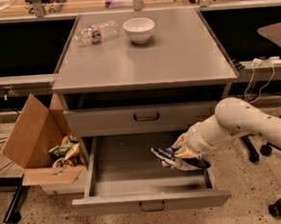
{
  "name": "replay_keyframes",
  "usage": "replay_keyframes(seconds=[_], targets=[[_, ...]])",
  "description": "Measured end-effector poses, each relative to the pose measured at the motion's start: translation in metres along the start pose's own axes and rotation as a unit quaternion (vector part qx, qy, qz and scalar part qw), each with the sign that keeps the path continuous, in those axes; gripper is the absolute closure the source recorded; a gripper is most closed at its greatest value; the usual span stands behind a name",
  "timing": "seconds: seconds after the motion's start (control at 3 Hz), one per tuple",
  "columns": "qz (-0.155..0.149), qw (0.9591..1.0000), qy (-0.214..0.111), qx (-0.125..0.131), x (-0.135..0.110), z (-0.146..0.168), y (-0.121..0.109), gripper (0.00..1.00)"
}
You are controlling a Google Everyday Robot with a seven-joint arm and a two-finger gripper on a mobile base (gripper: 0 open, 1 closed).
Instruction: Place blue chip bag into middle drawer
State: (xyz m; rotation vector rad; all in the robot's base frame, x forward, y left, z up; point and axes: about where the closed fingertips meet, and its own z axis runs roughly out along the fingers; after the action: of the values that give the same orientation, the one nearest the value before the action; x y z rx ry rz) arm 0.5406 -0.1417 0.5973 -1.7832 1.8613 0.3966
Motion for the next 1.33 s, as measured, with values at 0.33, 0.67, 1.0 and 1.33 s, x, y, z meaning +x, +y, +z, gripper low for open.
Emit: replay_keyframes(seconds=[0.33, 0.67, 1.0, 1.33], targets=[[0.023, 0.9996, -0.017, 0.005, 0.025, 0.040, -0.003, 1.00], [0.050, 0.9984, -0.025, 0.009, 0.049, 0.075, -0.006, 1.00], [0.075, 0.9967, -0.030, 0.005, 0.067, 0.099, -0.007, 0.81], [0.093, 0.9952, -0.031, -0.003, 0.078, 0.116, -0.005, 0.58]])
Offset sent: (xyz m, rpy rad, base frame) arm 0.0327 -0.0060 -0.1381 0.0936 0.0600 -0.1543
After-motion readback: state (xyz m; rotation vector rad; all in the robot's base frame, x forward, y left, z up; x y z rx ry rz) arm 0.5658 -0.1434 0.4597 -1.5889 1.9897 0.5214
